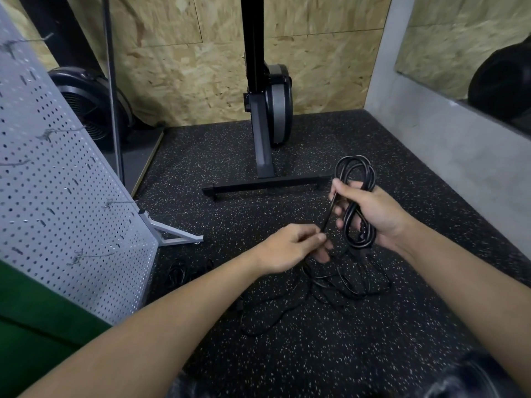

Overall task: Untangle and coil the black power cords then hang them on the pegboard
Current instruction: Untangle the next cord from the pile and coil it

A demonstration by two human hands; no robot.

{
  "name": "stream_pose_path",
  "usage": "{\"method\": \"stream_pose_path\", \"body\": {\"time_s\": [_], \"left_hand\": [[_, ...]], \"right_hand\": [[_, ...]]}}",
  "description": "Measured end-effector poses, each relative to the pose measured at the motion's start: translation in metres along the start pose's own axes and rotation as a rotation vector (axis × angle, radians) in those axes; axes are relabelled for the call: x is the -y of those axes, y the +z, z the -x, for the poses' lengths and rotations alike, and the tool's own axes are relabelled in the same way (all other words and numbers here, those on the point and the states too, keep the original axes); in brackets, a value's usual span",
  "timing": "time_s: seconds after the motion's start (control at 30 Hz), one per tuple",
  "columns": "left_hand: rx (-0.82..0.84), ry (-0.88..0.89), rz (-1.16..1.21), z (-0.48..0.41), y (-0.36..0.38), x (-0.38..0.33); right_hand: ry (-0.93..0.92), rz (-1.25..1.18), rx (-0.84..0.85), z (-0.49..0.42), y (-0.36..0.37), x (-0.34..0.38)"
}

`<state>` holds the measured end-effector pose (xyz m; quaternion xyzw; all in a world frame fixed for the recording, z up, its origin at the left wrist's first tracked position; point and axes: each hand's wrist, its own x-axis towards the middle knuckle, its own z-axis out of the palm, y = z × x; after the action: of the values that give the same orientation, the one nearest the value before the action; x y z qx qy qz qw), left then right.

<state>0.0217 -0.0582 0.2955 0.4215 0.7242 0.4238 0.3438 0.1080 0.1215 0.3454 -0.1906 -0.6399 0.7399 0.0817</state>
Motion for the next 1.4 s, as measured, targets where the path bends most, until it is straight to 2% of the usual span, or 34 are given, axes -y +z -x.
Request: {"method": "stream_pose_path", "body": {"time_s": [0.1,0.17,0.3,0.5,0.63,0.77,0.97,1.2,1.4], "left_hand": [[0.035,0.049,-0.311,0.0,-0.006,0.012],[0.007,0.055,-0.388,-0.001,-0.01,0.015],[-0.008,-0.002,-0.317,0.0,-0.008,0.011],[-0.127,0.054,-0.357,0.002,0.001,-0.001],[-0.059,0.07,-0.397,-0.001,0.007,-0.006],[-0.042,0.012,-0.308,-0.004,0.012,-0.006],[0.003,0.005,-0.327,-0.002,0.008,0.0],[-0.095,-0.047,-0.347,0.001,-0.018,0.013],[0.043,-0.255,-0.547,0.001,-0.03,0.044]], "right_hand": [[-0.04,-0.057,-0.045,-0.002,-0.005,0.005],[-0.033,-0.099,-0.061,-0.004,-0.01,0.008],[0.031,-0.118,-0.033,-0.005,-0.012,0.003],[0.072,-0.288,-0.019,0.0,-0.002,0.004],[0.121,-0.299,0.017,0.001,0.003,0.002],[0.128,-0.289,0.027,0.001,0.005,0.001],[0.055,-0.222,-0.072,-0.003,0.002,0.003],[0.011,-0.154,-0.258,-0.007,-0.021,0.01],[0.019,0.055,-0.281,-0.01,-0.04,0.0]]}}
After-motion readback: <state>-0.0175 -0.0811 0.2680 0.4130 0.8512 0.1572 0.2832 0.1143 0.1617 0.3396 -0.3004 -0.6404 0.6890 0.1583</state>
